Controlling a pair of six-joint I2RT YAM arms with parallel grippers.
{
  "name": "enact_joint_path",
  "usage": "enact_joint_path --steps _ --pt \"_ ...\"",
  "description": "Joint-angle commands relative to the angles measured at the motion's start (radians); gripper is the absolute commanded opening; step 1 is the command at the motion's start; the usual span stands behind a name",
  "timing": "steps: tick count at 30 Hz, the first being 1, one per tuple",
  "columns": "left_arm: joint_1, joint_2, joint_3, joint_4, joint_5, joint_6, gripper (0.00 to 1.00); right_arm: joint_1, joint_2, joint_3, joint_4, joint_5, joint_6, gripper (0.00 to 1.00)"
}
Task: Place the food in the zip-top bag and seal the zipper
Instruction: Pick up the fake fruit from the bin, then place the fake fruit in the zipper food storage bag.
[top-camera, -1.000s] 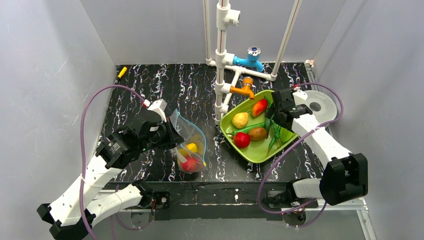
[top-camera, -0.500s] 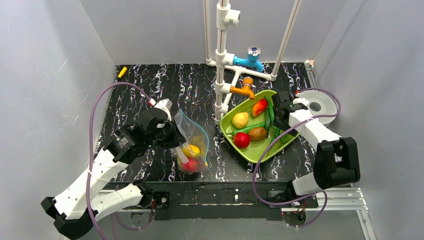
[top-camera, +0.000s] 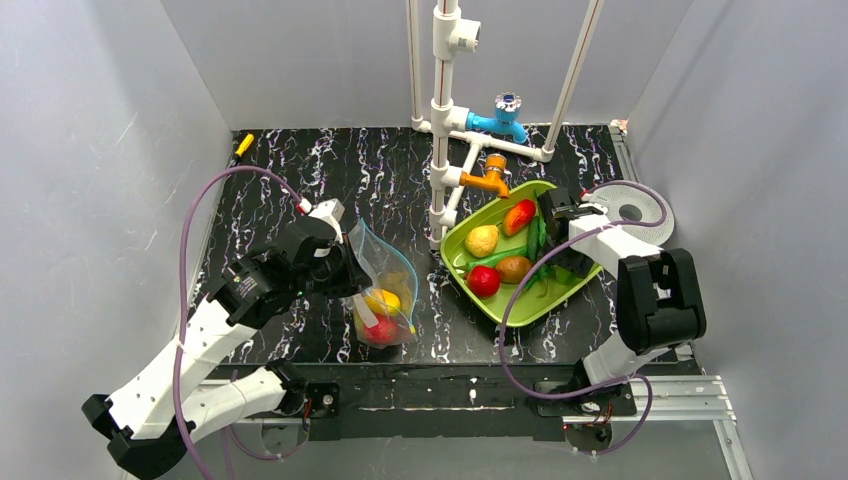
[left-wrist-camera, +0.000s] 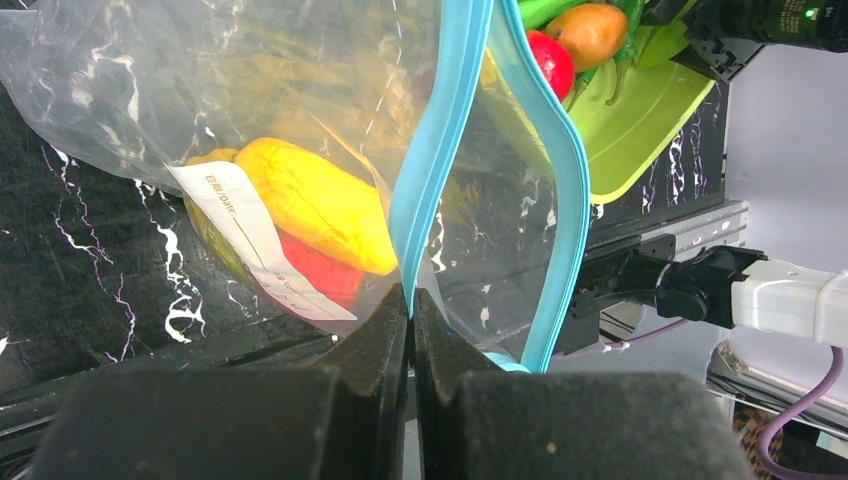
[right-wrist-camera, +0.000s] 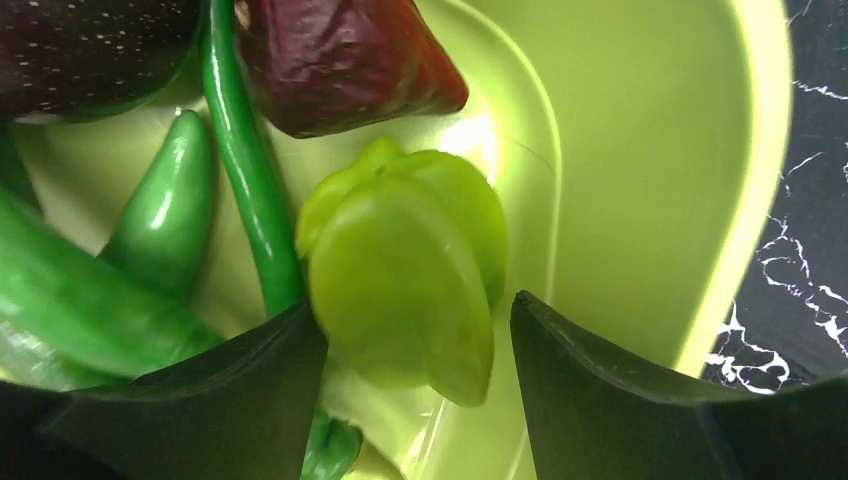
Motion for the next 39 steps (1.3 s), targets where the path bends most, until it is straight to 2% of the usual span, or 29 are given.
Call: enact_joint_path --steps 1,3,5,7,9,18,24,29,35,39 --pt "0.005 -0.017 -0.008 0.005 -0.005 0.003 0.00 -0.015 0.043 0.036 -0.012 -0.019 -0.017 0.73" --pt "0.006 -0.018 -0.010 0.005 -0.004 0.003 0.00 -0.015 0.046 0.037 -0.013 -0.021 -0.021 0.71" --pt "0.006 -0.018 -0.012 0.004 -0.002 0.005 0.00 -0.015 0.041 0.036 -0.013 -0.021 -0.027 0.61" --pt "0.006 -0.019 -0.010 0.000 -0.001 0.003 0.00 -0.014 0.031 0.035 -0.015 -0.014 -0.027 0.59" --pt "0.006 -0.026 -0.013 0.002 0.002 0.001 0.00 -0.013 0.012 0.038 -0.029 0.001 -0.027 0.51" --pt "0.006 -0.036 -0.027 0.008 0.004 -0.004 0.00 0.038 -0.196 -0.037 0.068 0.028 -0.062 0.26" --pt "0.005 -0.043 -0.033 0.008 0.001 -0.015 0.00 0.064 -0.268 -0.073 0.116 -0.048 -0.112 0.03" --pt "0.005 -0.045 -0.023 0.004 -0.004 -0.021 0.00 0.072 -0.341 -0.112 0.154 -0.143 -0.164 0.01" --pt "0.005 -0.041 -0.016 -0.001 -0.010 -0.020 0.00 0.108 -0.519 -0.215 0.251 -0.280 -0.248 0.01" --pt "0.005 -0.031 -0.011 0.000 -0.010 -0.021 0.00 0.129 -0.604 -0.263 0.315 -0.443 -0.304 0.01"
